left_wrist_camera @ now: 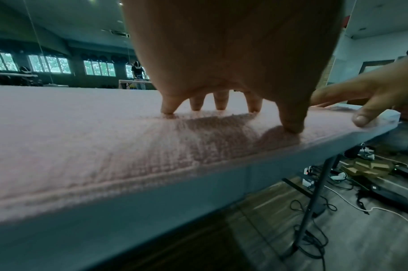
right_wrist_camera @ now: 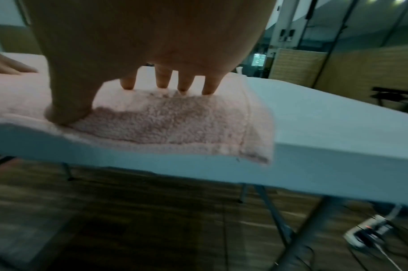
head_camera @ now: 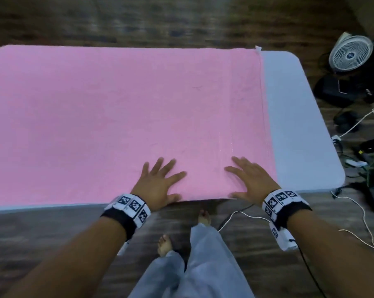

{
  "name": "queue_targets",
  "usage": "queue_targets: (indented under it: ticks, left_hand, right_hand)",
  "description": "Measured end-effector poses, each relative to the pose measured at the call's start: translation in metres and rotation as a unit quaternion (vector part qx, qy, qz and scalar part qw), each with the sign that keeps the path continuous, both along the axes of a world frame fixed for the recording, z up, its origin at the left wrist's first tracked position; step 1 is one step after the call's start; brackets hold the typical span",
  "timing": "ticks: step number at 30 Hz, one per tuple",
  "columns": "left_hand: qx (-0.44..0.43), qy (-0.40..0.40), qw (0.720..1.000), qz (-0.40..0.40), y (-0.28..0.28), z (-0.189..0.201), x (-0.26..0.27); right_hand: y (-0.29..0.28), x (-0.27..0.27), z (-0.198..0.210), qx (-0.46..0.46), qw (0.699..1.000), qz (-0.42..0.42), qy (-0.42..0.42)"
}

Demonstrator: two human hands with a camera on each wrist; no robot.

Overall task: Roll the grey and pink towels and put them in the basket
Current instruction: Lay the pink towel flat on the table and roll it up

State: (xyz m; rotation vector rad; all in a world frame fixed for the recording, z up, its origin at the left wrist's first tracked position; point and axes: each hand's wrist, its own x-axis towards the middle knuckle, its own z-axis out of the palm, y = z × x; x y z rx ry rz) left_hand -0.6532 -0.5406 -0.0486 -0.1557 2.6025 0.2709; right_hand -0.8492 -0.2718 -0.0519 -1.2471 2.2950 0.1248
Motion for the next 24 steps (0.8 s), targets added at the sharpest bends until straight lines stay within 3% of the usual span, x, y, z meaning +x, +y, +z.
queue_targets:
  ticks: [8, 12, 14, 17, 20, 24]
  left_hand:
    - [0.031, -0.022, 0.999, 0.019, 0.085, 0.011, -0.046]
    - [0.065, -0.032, 0.997, 0.003, 0.107, 0.021, -0.069]
    - [0.128, -0.001, 0.991, 0.027, 0.092, 0.025, -0.067]
    - [0.206, 0.090, 0.966, 0.129, 0.041, 0.031, -0.039]
    - [0.159, 0.144, 0.949, 0.231, -0.029, 0.030, 0.016]
    - [0.069, 0.137, 0.905, 0.397, -0.123, 0.025, 0.108]
  right_hand:
    - [0.052, -0.022, 0.020, 0.026, 0.990, -0.142, -0.005]
    - [0.056, -0.025, 0.030, 0.056, 0.966, -0.244, 0.065]
    - [0.040, -0.018, 0.033, 0.079, 0.959, -0.247, 0.112]
    - [-0.007, 0.001, 0.035, 0.052, 0.969, -0.200, 0.137]
    - [-0.074, 0.035, 0.036, 0.005, 0.987, -0.123, 0.100]
    - [-0.168, 0.093, 0.041, -0.053, 0.998, -0.003, 0.028]
